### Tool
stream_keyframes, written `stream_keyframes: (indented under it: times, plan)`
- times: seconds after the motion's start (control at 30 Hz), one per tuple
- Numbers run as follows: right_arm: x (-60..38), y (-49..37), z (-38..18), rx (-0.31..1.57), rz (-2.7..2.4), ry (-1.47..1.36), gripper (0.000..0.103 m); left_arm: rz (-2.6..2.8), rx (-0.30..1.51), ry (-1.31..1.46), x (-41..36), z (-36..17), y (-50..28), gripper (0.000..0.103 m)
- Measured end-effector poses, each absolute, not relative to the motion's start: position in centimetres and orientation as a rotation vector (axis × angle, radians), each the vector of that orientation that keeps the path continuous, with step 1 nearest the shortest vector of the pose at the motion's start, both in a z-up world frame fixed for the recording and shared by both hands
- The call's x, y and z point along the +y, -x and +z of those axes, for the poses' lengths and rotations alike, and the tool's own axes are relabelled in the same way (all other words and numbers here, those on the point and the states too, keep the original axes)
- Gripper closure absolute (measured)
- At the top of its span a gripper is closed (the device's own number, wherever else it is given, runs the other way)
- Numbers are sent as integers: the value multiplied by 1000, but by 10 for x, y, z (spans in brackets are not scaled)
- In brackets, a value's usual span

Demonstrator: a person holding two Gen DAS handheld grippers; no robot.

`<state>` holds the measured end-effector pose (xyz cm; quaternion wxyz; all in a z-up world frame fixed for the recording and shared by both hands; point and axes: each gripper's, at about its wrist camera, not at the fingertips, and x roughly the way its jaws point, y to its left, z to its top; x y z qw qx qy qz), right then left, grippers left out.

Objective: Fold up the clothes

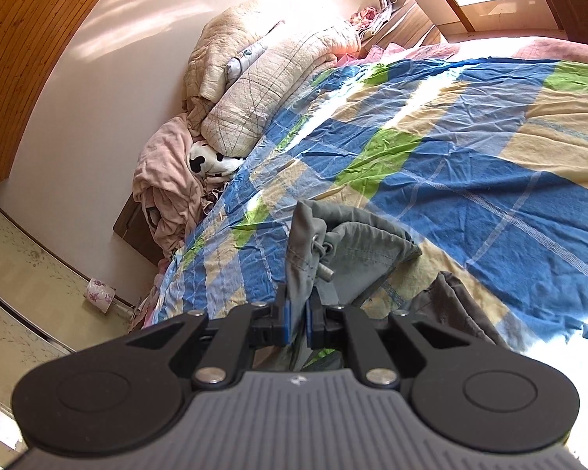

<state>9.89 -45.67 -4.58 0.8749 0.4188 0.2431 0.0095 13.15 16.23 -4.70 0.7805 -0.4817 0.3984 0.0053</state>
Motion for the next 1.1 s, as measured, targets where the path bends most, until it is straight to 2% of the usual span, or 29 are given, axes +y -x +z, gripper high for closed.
stream_keyframes:
  times: [0.43,1.1]
  plan:
    - [-456,-47,-54,501,8,-842,94,-45,841,960,164,-36,-75,97]
    - [-439,14,-115,620,-127,-866,94,32,961,969,180,-105,-31,98]
